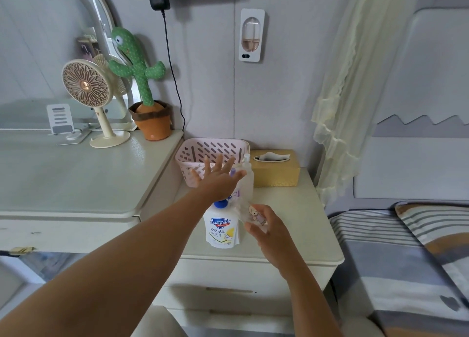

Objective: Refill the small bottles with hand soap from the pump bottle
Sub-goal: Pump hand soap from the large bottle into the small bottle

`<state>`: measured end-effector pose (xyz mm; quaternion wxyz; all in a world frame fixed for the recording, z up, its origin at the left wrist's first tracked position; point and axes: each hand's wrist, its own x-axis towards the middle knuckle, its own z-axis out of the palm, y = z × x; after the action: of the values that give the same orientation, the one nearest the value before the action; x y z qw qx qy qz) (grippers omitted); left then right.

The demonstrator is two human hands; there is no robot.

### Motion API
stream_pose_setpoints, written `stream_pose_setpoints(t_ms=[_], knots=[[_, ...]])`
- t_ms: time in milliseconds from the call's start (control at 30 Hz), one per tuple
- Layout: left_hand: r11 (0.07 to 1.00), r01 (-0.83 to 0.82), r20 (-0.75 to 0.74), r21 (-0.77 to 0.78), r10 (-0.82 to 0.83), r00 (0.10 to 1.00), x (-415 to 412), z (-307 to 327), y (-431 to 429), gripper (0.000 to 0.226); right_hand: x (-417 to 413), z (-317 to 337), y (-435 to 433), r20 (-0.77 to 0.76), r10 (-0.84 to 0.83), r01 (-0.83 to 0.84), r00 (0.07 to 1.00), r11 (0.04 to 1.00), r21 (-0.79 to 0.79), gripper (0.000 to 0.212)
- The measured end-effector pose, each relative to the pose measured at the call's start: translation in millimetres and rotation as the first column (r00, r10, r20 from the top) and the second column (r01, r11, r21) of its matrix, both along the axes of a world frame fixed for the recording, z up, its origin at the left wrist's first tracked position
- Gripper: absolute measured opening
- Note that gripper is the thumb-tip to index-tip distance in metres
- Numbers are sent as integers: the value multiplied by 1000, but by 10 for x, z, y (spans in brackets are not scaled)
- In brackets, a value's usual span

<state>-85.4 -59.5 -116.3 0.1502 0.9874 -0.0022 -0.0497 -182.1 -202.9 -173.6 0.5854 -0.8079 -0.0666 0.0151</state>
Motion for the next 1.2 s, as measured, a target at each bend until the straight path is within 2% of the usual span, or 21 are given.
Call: stream_pose_setpoints(t_ms=[167,267,433,667,733,867,967,1067,1200], knots=[[996,79,21,52,-80,997,-107,121,-37,56,-17,38,-6,0,-4,4,1000,1000,11,26],[998,68,38,3,-68,997,-141,74,-21,53,-31,20,7,-16,-6,7,1000,1000,18,27],[996,0,-5,-87,0,1000,-40,-48,12,63,-72,9,28,-16,-12,12,1000,1000,1,32],[986,132,9,103,-133,991,-273,255,-67,52,-73,57,29,-11,-19,19,1000,1000,12,30],[990,119,16,79,-121,993,-233,175,-27,51,-73,33,43,-5,-23,23,1000,1000,2,30],[997,-16,-14,-80,15,1000,-117,-36,53,63,-86,-27,66,-20,-17,16,1000,1000,-7,35],[998,1,-20,-62,-3,1000,-139,35,43,61,-85,1,71,-13,-15,15,1000,1000,-1,32],[994,90,-4,57,-90,996,-239,206,-25,52,-90,43,66,4,-28,28,1000,1000,7,25],[997,71,18,15,-71,997,-227,159,-3,54,-96,5,87,26,-41,41,999,999,8,23]])
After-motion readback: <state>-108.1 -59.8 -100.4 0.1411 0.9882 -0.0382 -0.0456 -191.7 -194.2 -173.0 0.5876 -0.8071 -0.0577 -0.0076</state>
